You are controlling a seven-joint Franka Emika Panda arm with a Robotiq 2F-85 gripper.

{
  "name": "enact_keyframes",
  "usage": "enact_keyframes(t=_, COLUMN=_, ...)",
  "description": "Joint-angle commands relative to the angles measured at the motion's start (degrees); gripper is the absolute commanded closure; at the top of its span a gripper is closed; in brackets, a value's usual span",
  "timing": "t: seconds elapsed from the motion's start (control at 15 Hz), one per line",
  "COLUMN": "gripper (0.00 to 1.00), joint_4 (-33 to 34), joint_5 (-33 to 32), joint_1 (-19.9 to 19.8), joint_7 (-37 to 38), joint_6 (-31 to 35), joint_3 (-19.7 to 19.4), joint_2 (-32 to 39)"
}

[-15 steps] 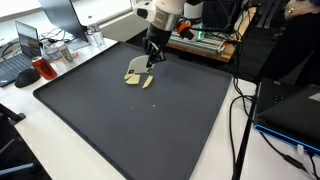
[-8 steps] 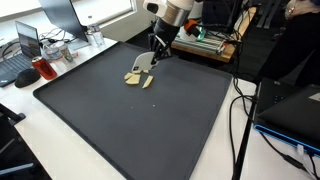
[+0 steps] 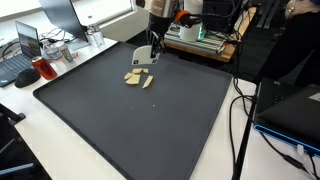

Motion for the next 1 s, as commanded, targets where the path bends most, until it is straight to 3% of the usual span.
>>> enact_keyframes(t=0.0, gripper=0.99, joint_4=-4.0, joint_5=9.8, joint_1=-3.0, joint_7=-6.9, joint_6=1.7, joint_3=-0.2, joint_2=-4.2)
enact_keyframes(t=0.2, gripper=0.99, joint_4=-7.1, joint_5=16.3, joint_1=-5.3, joint_7=-10.4, joint_6=4.3, joint_3=-1.2, joint_2=-7.4)
enact_keyframes(t=0.53, gripper=0.99, joint_4=-13.3, joint_5=19.4, joint_1=-9.3, joint_7=-11.6, joint_6=11.7, joint_3=-3.1, joint_2=-13.0)
enact_keyframes(t=0.93, gripper=0.99, joint_4=-19.1, joint_5=28.3, joint_1=-12.7, joint_7=-14.9, joint_6=22.0, joint_3=-5.2, joint_2=-16.8)
